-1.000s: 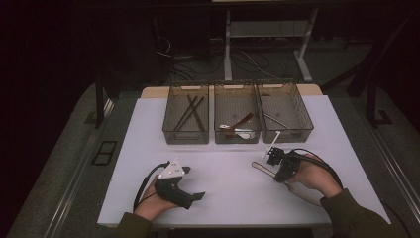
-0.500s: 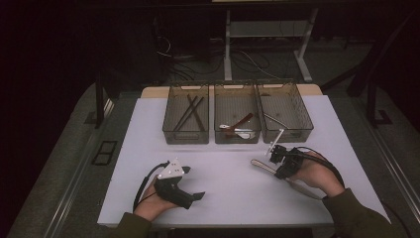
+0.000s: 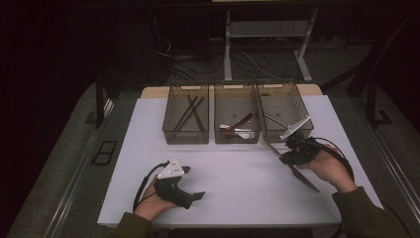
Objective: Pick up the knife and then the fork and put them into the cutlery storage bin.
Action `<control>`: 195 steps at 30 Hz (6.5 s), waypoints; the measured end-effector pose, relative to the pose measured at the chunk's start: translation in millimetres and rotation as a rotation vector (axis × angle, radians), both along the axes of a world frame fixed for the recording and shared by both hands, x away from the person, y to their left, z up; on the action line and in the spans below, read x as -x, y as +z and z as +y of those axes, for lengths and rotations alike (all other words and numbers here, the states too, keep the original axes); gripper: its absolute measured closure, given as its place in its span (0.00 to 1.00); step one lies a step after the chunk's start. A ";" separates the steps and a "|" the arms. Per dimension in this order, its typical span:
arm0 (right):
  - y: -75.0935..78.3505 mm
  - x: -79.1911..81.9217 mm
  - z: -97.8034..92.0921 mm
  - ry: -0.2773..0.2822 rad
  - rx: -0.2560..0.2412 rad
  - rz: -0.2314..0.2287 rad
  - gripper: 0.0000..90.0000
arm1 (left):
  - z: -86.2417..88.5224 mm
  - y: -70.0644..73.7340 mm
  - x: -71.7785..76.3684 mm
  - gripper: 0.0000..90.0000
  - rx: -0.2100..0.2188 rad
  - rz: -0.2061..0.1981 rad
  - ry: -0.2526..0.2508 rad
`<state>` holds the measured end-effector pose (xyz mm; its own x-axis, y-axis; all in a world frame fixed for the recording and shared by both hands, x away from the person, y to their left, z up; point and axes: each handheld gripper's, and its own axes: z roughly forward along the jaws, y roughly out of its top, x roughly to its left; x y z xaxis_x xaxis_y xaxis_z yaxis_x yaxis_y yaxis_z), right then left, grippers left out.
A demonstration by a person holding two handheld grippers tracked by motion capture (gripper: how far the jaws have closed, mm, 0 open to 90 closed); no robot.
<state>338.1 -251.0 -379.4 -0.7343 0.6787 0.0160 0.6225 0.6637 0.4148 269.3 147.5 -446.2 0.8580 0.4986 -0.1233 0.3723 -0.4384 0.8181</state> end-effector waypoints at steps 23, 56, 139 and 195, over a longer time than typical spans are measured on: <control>30.0 -4.0 -47.9 -0.135 -0.308 -0.187 0.88 | 0.3 -0.2 -0.6 0.00 0.007 -0.006 -0.003; 64.2 -31.2 -68.6 -0.211 -0.490 -0.329 0.88 | 0.6 -0.6 -0.9 0.00 0.004 -0.007 0.000; -12.4 -177.7 -16.8 -0.340 -0.030 -0.118 0.88 | -0.4 0.4 0.9 0.00 0.014 -0.003 -0.017; -3.3 -23.9 -55.4 -0.243 -0.459 -0.331 0.26 | 6.8 2.1 -0.4 0.00 0.007 -0.004 0.007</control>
<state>362.0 -306.4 -382.7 -0.5756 0.8050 0.1439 0.5230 0.2270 0.8216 269.7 154.4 -444.1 0.8548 0.5041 -0.1235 0.3722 -0.4297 0.8227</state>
